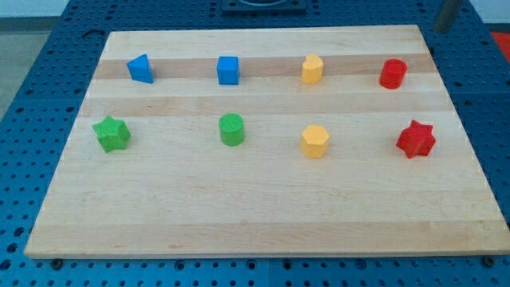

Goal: Move the yellow heart slightly left

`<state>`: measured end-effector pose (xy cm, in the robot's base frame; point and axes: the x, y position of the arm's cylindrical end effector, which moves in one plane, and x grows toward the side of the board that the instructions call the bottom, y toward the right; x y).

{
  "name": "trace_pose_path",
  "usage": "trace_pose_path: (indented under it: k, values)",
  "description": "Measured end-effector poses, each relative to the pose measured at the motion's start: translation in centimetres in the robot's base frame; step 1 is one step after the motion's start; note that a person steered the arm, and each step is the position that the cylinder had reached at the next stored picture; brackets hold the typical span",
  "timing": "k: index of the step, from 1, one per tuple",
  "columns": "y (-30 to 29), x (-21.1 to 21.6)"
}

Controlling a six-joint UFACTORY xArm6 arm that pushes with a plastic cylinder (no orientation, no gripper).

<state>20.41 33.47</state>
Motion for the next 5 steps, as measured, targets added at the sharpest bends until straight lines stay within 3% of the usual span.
trace_pose_path:
  k: [1, 3, 5]
  values:
    - [-2.1, 0.3]
    - [-12.6, 6.5]
    - [-15.7, 6.6]
